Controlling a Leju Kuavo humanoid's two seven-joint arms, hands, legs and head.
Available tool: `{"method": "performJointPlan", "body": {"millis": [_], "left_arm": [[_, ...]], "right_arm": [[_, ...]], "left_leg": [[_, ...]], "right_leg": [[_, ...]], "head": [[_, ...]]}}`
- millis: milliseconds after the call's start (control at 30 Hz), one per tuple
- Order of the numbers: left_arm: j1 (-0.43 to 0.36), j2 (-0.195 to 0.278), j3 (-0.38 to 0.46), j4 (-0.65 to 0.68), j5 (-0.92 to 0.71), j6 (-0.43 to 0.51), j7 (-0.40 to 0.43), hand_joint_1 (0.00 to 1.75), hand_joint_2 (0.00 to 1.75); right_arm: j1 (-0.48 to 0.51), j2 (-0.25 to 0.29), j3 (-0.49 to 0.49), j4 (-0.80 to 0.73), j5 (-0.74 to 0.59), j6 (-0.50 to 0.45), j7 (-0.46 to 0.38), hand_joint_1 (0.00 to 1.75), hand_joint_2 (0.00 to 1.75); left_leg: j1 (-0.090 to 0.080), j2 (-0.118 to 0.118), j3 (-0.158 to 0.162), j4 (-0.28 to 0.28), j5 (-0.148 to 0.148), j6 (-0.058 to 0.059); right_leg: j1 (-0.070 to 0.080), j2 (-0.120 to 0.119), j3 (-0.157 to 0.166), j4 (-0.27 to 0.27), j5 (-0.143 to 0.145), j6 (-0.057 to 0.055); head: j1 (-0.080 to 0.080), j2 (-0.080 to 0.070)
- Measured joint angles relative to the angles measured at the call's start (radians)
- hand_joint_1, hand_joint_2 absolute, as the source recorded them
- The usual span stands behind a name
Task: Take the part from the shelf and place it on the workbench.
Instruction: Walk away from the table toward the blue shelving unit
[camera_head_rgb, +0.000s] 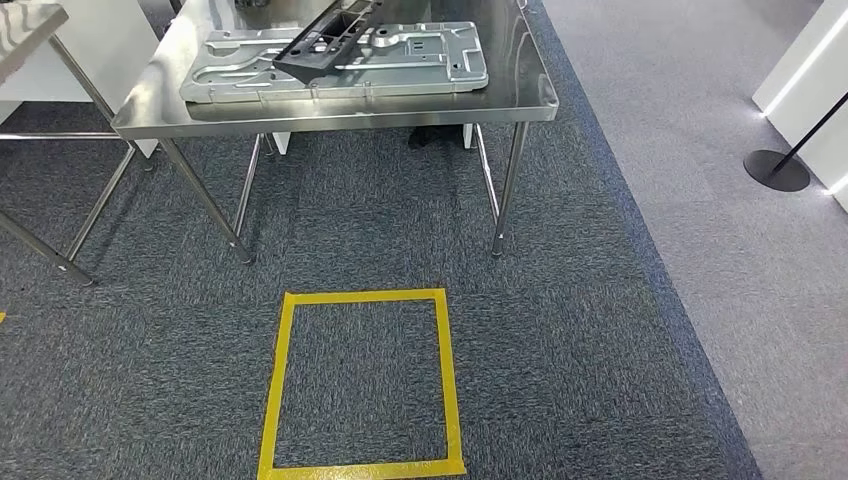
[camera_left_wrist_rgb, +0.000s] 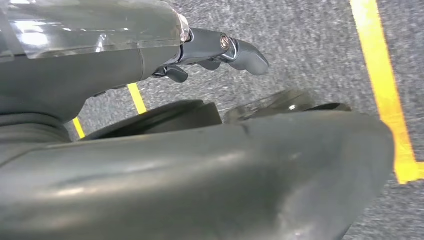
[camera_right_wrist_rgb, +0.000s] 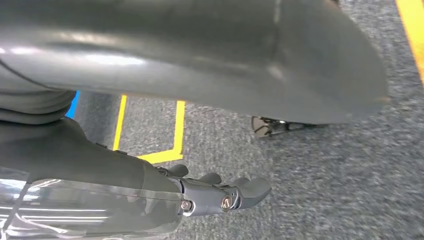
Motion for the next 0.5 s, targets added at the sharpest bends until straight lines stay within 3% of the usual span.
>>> {"method": "performJointPlan", "body": {"millis": [67, 133, 200, 267, 300, 333, 433, 467, 500], "left_arm": [[-0.001, 0.0, -0.004, 0.0, -0.002, 0.006, 0.003, 0.0, 0.0], [-0.007, 0.0, -0.01, 0.0, -0.005, 0.013, 0.011, 0.0, 0.0], [-0.014, 0.0, -0.015, 0.0, -0.009, 0.018, 0.021, 0.0, 0.0], [-0.017, -0.001, -0.019, 0.0, -0.012, 0.021, 0.03, 0.0, 0.87], [-0.017, -0.001, -0.02, 0.0, -0.014, 0.023, 0.035, 0.0, 1.31], [-0.019, -0.002, -0.021, 0.0, -0.018, 0.026, 0.042, 0.0, 1.75], [-0.022, -0.002, -0.029, 0.0, -0.034, 0.038, 0.076, 0.0, 1.75], [-0.022, -0.002, -0.033, 0.0, -0.038, 0.042, 0.087, 0.0, 1.75], [-0.022, -0.002, -0.037, 0.0, -0.039, 0.045, 0.095, 0.0, 1.75]], "right_arm": [[0.0, 0.006, 0.009, 0.001, 0.009, 0.003, 0.001, 0.0, 0.0], [0.0, 0.012, 0.015, 0.001, 0.014, 0.004, 0.002, 0.0, 0.0], [-0.001, 0.016, 0.016, 0.002, 0.013, 0.002, 0.003, 0.0, 0.0], [-0.002, 0.018, 0.017, 0.002, 0.012, 0.0, 0.003, 0.0, 0.0], [-0.001, 0.018, 0.018, 0.002, 0.012, -0.001, 0.004, 0.0, 0.0], [0.0, 0.018, 0.018, 0.002, 0.012, -0.004, 0.005, 0.0, 0.44], [0.002, 0.019, 0.018, 0.002, 0.014, -0.016, 0.007, 0.0, 1.75], [0.003, 0.019, 0.018, 0.003, 0.017, -0.021, 0.007, 0.0, 1.75], [0.004, 0.02, 0.018, 0.003, 0.023, -0.025, 0.008, 0.0, 1.75]], "left_leg": [[0.0, -0.001, 0.097, -0.111, 0.046, 0.008], [-0.003, -0.004, 0.203, -0.26, 0.046, 0.019], [-0.007, -0.005, 0.236, -0.32, 0.029, 0.027], [-0.004, -0.003, 0.231, -0.33, 0.034, 0.04], [-0.002, -0.002, 0.228, -0.333, 0.04, 0.047], [-0.001, -0.001, 0.225, -0.336, 0.045, 0.055], [-0.006, 0.003, 0.207, -0.333, 0.056, 0.064], [-0.008, 0.004, 0.201, -0.331, 0.059, 0.064], [-0.009, 0.004, 0.197, -0.327, 0.06, 0.063]], "right_leg": [[0.001, 0.002, -0.017, 0.007, 0.01, 0.005], [0.004, 0.003, -0.026, 0.014, 0.016, 0.014], [0.007, 0.002, -0.032, 0.018, 0.023, 0.026], [0.006, 0.003, -0.039, 0.026, 0.022, 0.038], [0.005, 0.005, -0.049, 0.046, 0.007, 0.043], [0.005, 0.006, -0.067, 0.087, -0.021, 0.047], [0.002, 0.008, -0.155, 0.282, -0.119, 0.056], [0.002, 0.008, -0.167, 0.314, -0.125, 0.057], [0.002, 0.008, -0.158, 0.305, -0.11, 0.056]], "head": [[0.0, 0.0], [0.0, 0.0], [0.0, 0.0], [0.0, 0.0], [0.0, 0.0], [0.0, 0.0], [0.0, 0.0], [0.0, 0.0], [0.0, 0.0]]}}
